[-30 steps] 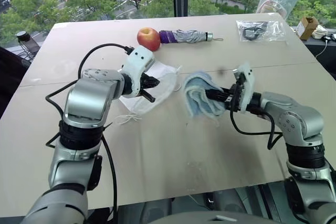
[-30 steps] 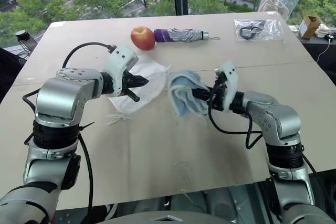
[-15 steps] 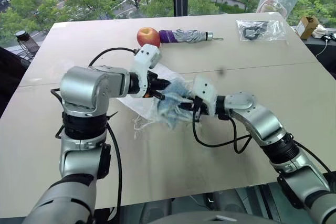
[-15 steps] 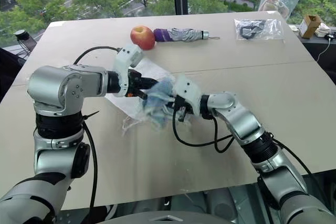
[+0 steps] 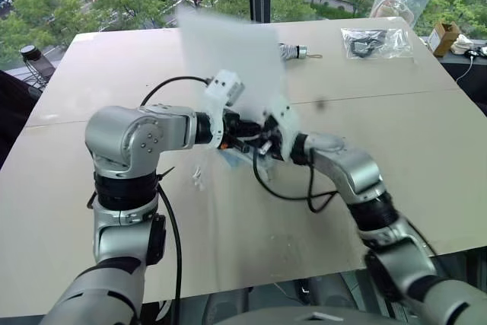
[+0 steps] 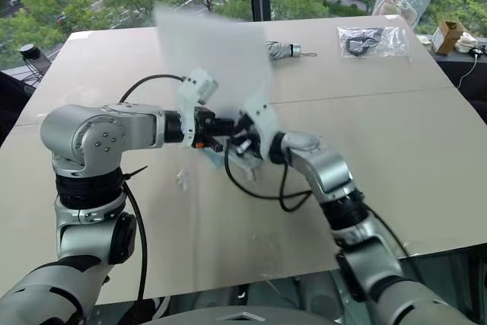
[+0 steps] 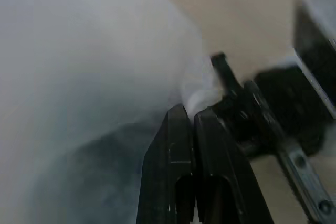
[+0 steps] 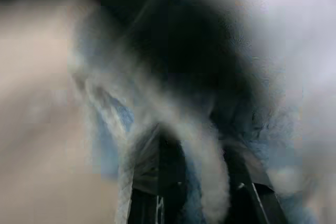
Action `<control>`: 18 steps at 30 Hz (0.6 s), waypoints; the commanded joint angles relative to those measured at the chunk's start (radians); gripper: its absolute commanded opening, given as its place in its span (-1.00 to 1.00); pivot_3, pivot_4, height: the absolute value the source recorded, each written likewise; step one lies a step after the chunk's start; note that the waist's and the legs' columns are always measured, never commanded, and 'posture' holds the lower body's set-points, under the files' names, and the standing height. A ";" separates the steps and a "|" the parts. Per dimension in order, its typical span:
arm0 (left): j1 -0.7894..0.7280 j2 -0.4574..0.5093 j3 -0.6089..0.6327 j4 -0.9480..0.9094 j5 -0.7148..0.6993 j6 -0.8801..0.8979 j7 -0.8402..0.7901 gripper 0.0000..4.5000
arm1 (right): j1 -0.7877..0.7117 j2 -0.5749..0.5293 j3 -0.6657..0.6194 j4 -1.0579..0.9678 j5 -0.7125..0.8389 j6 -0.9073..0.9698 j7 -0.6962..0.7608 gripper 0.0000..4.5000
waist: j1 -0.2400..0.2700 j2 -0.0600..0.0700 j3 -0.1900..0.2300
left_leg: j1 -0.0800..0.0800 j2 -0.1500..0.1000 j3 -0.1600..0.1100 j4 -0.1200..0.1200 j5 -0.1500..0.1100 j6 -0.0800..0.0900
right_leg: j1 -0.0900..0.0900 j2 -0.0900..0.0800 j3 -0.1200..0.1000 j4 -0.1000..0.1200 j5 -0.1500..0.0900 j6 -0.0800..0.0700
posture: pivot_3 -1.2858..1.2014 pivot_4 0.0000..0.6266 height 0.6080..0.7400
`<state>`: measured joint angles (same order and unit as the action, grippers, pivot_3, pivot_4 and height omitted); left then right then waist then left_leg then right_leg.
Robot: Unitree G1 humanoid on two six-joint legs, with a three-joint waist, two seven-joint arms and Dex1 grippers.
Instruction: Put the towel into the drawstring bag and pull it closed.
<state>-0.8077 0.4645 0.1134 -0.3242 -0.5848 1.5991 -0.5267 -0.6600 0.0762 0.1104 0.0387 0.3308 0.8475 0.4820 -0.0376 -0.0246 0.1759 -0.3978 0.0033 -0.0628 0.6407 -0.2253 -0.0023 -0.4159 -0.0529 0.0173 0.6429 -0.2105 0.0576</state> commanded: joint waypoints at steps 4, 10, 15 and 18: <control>0.031 -0.039 0.013 -0.009 -0.055 0.015 0.083 -1.00 | -0.089 0.275 -0.475 0.087 0.550 0.024 -0.342 -0.99 | 0.030 0.001 0.000 | -0.001 -0.003 0.001 -0.001 0.000 -0.001 | 0.001 -0.005 -0.001 -0.002 0.000 0.000 | 0.03 -0.52 1.00; 0.036 -0.062 0.047 0.014 -0.059 0.015 0.139 -1.00 | -0.125 0.318 -0.551 0.113 0.872 -0.087 -0.569 -0.99 | 0.001 0.001 0.001 | 0.000 -0.005 0.002 -0.004 0.000 0.000 | 0.000 -0.005 0.001 -0.001 0.000 0.000 | 0.03 -0.52 1.00; 0.030 -0.093 0.044 0.008 -0.081 0.015 0.158 -1.00 | -0.125 0.291 -0.477 0.127 0.987 -0.150 -0.660 -0.99 | -0.009 0.001 0.001 | 0.001 -0.001 0.003 -0.005 0.000 0.000 | 0.000 0.000 0.001 -0.001 0.000 0.000 | 0.03 -0.52 1.00; -0.006 -0.128 0.065 0.021 -0.089 0.015 0.174 -1.00 | -0.106 0.270 -0.406 0.133 0.964 -0.181 -0.717 -0.99 | -0.007 0.001 0.001 | 0.001 -0.001 0.003 -0.004 0.000 0.000 | 0.000 0.000 0.001 -0.001 0.000 0.000 | 0.03 -0.52 1.00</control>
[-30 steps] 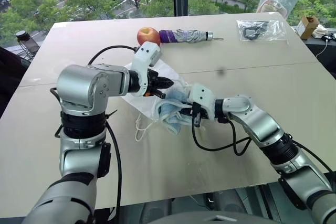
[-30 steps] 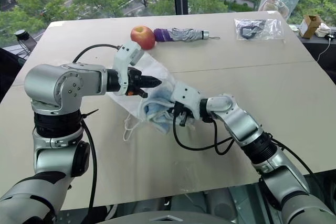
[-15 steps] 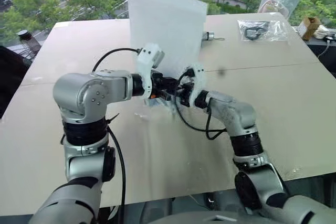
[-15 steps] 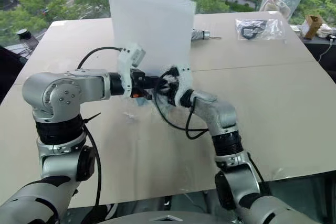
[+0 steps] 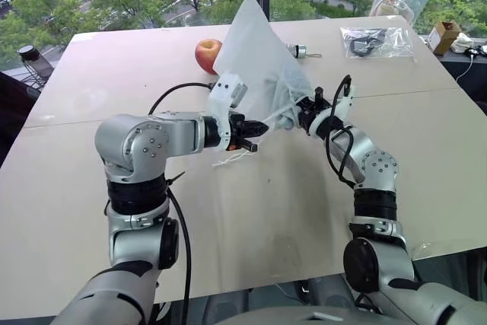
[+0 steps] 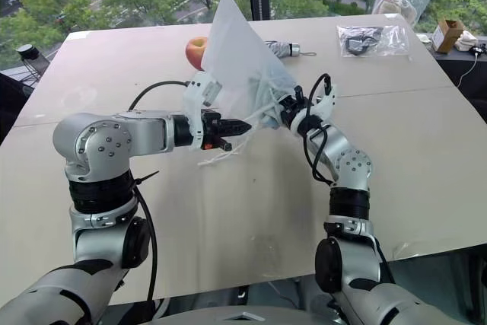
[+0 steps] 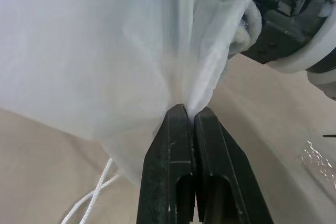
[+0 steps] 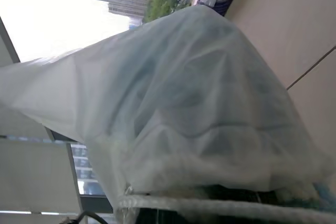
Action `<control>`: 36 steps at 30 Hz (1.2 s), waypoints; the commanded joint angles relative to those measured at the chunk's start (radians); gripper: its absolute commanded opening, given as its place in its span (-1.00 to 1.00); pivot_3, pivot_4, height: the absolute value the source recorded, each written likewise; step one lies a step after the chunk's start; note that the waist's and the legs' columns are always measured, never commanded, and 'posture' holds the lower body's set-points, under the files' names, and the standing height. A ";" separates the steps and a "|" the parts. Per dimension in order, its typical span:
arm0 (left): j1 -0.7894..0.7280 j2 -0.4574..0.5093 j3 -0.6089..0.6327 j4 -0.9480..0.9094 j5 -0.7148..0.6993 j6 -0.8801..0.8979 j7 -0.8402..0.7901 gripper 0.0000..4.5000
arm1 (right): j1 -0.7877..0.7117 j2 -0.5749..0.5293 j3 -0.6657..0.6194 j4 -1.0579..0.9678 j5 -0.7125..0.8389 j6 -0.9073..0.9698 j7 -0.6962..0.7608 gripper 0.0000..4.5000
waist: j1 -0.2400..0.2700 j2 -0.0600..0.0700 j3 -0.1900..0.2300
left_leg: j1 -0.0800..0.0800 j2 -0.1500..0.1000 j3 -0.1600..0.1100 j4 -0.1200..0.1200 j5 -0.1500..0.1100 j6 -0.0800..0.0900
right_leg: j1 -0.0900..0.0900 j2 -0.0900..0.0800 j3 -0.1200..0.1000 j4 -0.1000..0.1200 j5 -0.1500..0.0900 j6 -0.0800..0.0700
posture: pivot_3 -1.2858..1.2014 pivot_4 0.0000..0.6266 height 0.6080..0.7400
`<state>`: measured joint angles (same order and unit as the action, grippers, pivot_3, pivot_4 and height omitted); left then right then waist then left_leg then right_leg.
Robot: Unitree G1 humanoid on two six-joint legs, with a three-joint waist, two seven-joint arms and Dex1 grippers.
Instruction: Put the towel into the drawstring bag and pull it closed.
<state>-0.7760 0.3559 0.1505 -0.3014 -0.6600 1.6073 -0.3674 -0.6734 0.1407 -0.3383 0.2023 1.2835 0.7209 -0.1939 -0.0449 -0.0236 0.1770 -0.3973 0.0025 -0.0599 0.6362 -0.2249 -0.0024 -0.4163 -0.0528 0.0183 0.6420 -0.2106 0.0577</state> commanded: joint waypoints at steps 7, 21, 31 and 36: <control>-0.091 -0.055 0.062 0.038 0.022 -0.089 0.032 -1.00 | -0.043 0.135 0.173 -0.040 -0.087 -0.094 -0.114 0.32 | 0.001 0.000 0.000 | -0.001 0.000 0.000 0.000 0.000 0.000 | 0.000 0.000 0.001 -0.001 0.000 0.000 | 0.03 -0.52 1.00; -0.084 0.114 -0.060 0.171 0.070 -0.375 -0.151 -1.00 | 0.077 -0.215 0.339 -0.294 -0.199 0.207 0.184 0.74 | 0.006 0.000 0.000 | -0.004 -0.002 0.001 0.001 0.000 0.000 | -0.002 -0.001 0.001 -0.002 0.000 0.000 | 0.03 -0.52 1.00; -0.054 0.144 -0.089 0.172 0.077 -0.427 -0.204 -1.00 | 0.159 -0.683 0.582 -0.312 -0.748 -0.179 0.755 0.74 | 0.004 0.000 0.000 | -0.003 0.000 0.001 0.000 0.000 0.000 | -0.002 0.000 0.001 -0.002 -0.002 0.004 | 0.03 -0.52 1.00; -0.045 0.144 -0.103 0.167 0.080 -0.437 -0.209 -1.00 | 0.161 -0.683 0.607 -0.197 -0.923 -0.302 0.778 0.74 | 0.002 -0.001 0.001 | -0.002 0.000 0.002 0.000 0.000 0.000 | -0.002 0.001 0.002 -0.002 -0.002 0.003 | 0.03 -0.52 1.00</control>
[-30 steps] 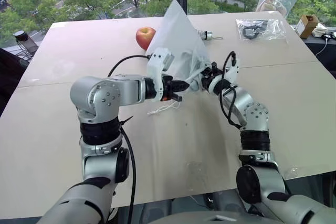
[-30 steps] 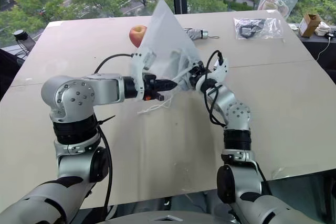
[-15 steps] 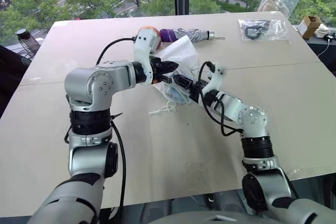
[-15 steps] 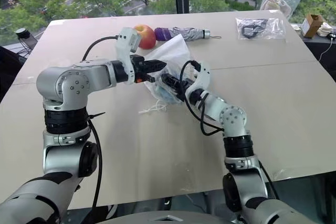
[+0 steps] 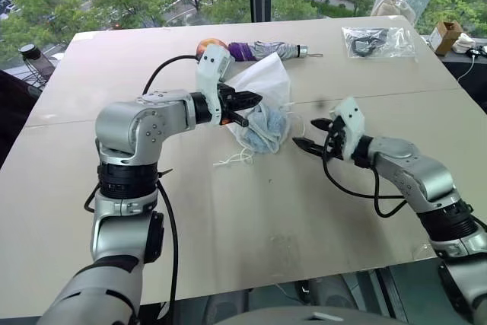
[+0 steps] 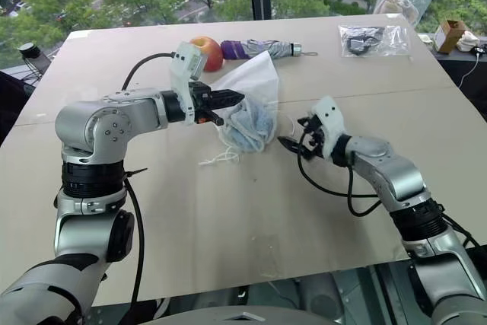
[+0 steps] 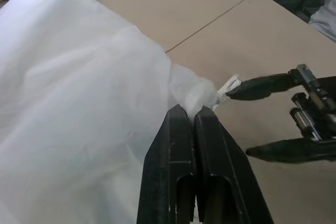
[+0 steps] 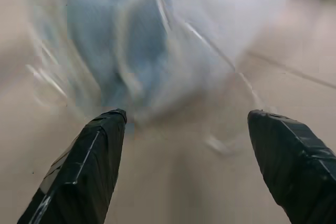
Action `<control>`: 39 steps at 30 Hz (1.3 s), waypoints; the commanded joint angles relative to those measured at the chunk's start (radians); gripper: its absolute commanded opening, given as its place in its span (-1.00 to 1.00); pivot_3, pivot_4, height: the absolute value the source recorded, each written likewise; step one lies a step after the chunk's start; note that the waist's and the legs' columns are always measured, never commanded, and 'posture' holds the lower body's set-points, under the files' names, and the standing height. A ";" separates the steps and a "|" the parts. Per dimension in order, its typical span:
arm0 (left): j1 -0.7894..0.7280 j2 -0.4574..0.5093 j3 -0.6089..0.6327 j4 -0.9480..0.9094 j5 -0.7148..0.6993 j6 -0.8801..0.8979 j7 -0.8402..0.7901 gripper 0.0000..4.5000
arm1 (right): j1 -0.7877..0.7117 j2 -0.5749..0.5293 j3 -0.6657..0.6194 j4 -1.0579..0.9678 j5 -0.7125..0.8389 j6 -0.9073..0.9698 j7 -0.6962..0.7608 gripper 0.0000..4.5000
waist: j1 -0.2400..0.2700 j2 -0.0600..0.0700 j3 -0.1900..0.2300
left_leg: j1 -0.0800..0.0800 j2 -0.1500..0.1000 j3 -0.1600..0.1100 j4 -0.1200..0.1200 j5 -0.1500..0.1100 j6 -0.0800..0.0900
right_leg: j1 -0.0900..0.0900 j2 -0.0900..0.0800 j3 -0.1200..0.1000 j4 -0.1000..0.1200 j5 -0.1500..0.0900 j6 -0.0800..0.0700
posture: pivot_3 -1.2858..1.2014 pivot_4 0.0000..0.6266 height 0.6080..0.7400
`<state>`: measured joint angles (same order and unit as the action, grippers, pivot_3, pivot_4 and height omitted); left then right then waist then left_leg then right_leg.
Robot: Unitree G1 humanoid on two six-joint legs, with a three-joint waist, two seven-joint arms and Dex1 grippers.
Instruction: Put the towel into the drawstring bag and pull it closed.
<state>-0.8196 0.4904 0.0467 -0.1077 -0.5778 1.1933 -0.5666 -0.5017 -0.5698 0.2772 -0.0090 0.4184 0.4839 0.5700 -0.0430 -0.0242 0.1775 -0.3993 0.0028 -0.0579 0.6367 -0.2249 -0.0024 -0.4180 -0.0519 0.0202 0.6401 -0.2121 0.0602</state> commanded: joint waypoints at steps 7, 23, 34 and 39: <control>-0.004 0.009 -0.005 -0.022 -0.002 -0.029 -0.010 -1.00 | -0.055 0.166 -0.064 0.109 -0.132 -0.082 -0.051 0.74 | 0.004 0.000 0.000 | 0.000 0.000 0.000 0.001 0.000 0.000 | 0.000 0.000 0.000 0.000 0.001 -0.002 | 0.03 -0.52 1.00; 0.022 -0.009 -0.047 0.009 0.049 -0.155 -0.030 -1.00 | -0.075 0.213 -0.232 -0.027 -0.008 0.044 0.004 -0.98 | 0.005 0.000 0.000 | 0.000 -0.001 -0.001 0.001 0.000 0.000 | 0.000 -0.001 0.000 0.001 0.001 -0.002 | 0.03 -0.52 1.00; 0.094 0.100 0.139 -0.084 -0.061 -0.183 -0.100 0.02 | -0.087 0.241 -0.257 -0.021 -0.020 0.075 -0.036 -1.00 | -0.001 0.000 0.000 | 0.000 0.000 0.000 0.000 0.000 0.000 | 0.000 -0.001 0.001 0.001 0.001 -0.002 | 0.03 -0.52 1.00; 0.359 0.293 0.154 -0.273 -0.099 -0.158 -0.217 0.02 | -0.087 0.247 -0.260 -0.015 -0.022 0.076 -0.037 -1.00 | 0.000 0.001 0.000 | 0.001 0.000 0.001 -0.001 0.000 0.000 | 0.000 -0.001 0.002 0.001 0.001 -0.002 | 0.03 -0.52 1.00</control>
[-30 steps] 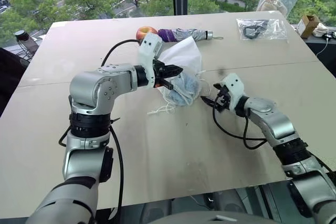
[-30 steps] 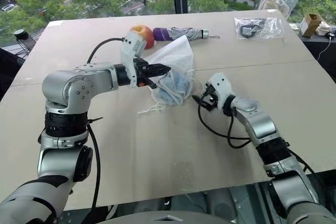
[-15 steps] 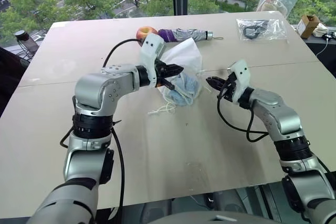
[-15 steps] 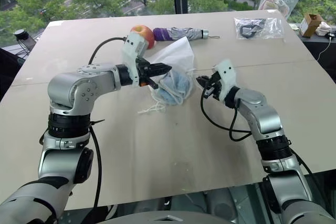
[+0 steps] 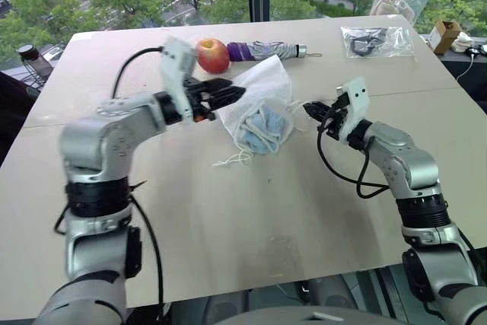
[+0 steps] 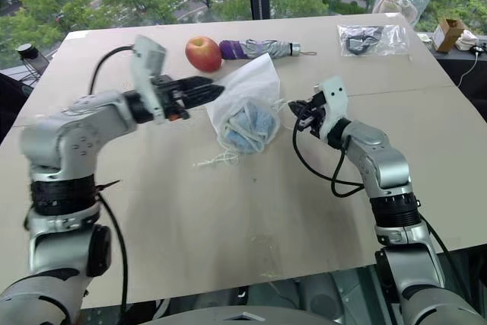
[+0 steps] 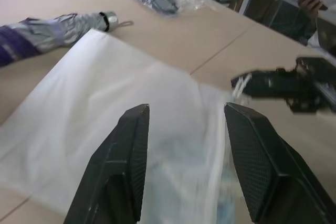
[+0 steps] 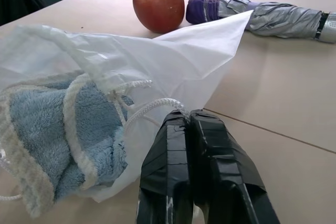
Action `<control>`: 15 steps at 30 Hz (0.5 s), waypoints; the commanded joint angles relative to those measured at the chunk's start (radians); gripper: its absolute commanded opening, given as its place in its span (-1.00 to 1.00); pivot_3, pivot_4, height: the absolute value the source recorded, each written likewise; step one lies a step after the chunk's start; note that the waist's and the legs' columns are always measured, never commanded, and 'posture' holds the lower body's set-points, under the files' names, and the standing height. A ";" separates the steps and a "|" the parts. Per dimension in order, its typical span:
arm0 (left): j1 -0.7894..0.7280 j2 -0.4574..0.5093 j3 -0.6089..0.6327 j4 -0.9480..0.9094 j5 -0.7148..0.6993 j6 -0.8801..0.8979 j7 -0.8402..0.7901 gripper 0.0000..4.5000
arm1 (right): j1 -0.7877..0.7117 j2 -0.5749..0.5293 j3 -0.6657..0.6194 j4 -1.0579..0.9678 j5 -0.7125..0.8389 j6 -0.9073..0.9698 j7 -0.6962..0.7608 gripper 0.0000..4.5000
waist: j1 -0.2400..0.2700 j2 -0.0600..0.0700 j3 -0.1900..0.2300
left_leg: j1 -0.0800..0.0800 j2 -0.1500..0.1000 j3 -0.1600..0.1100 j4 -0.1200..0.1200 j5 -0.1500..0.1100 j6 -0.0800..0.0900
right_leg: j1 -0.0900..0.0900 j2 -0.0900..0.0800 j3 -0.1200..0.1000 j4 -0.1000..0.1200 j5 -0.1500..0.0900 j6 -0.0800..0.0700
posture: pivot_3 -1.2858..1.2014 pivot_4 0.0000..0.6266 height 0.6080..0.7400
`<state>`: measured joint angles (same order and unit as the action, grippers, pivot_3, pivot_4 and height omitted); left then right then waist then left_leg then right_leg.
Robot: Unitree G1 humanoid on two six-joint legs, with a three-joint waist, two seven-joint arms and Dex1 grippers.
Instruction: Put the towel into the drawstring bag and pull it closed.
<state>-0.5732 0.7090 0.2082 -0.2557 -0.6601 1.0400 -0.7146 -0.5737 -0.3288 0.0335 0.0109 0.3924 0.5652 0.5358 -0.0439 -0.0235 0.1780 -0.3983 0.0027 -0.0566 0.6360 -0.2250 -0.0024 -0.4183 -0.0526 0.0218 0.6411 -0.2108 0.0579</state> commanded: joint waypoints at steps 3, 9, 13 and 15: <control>0.245 0.099 -0.060 -0.181 0.003 -0.018 -0.059 0.02 | -0.024 0.015 -0.016 -0.023 0.003 -0.005 0.000 -1.00 | 0.009 0.000 0.000 | 0.000 0.000 0.000 0.000 0.000 0.000 | 0.000 0.000 0.000 0.000 0.000 0.000 | 0.03 -0.52 1.00; 0.341 0.087 -0.304 -0.136 0.215 -0.164 0.001 0.02 | -0.039 0.027 -0.013 -0.011 -0.002 -0.003 0.009 -1.00 | 0.020 0.000 0.000 | 0.001 0.000 0.000 0.002 0.000 0.000 | 0.002 0.000 0.000 -0.001 -0.001 -0.001 | 0.03 -0.52 1.00; 0.311 -0.025 -0.338 -0.036 0.278 -0.304 0.044 0.02 | -0.036 0.026 -0.015 -0.022 -0.003 0.004 0.006 -1.00 | 0.029 0.002 -0.001 | 0.002 0.000 0.000 0.002 0.000 0.000 | 0.003 0.000 -0.001 0.000 0.000 -0.002 | 0.03 -0.52 1.00; 0.306 -0.073 -0.340 0.000 0.295 -0.372 0.040 0.02 | -0.032 0.025 -0.017 -0.030 -0.002 0.010 0.003 -1.00 | 0.031 0.002 -0.001 | 0.002 0.000 -0.001 0.002 0.000 0.000 | 0.003 0.000 -0.001 0.000 0.000 -0.001 | 0.03 -0.52 1.00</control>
<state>-0.2575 0.6533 -0.1284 -0.2783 -0.3859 0.7387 -0.6794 -0.5874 -0.3032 0.0310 0.0187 0.3836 0.5724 0.5393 -0.0127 -0.0216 0.1771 -0.3965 0.0028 -0.0577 0.6386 -0.2248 -0.0023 -0.4154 -0.0525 0.0203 0.6410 -0.2105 0.0572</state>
